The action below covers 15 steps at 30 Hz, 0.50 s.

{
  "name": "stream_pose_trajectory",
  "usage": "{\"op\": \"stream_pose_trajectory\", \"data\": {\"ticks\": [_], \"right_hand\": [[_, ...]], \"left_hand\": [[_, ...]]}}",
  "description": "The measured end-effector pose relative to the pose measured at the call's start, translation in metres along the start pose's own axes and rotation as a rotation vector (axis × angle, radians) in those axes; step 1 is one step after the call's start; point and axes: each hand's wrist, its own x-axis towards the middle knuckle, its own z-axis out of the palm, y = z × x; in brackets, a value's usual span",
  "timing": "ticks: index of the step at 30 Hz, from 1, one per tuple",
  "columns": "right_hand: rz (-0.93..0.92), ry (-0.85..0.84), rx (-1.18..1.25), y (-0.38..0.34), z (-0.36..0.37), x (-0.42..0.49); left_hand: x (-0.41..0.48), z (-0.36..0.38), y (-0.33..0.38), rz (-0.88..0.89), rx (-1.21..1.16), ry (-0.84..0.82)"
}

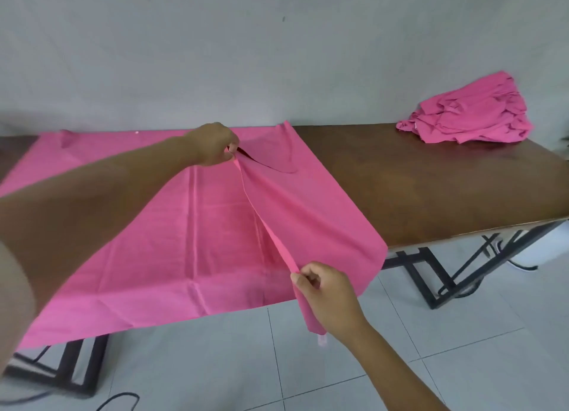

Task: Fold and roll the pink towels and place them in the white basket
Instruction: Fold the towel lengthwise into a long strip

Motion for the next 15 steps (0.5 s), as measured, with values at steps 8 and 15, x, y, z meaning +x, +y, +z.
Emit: {"op": "stream_pose_trajectory", "data": {"ticks": [8,15], "right_hand": [[-0.021,-0.034,0.022,-0.058,0.068,0.004],[-0.022,-0.025,0.04,-0.109,0.145,0.008]], "left_hand": [[-0.047,-0.015,-0.072,-0.011,-0.011,0.007],[-0.089,-0.026,-0.144,0.013,-0.026,0.035]]}}
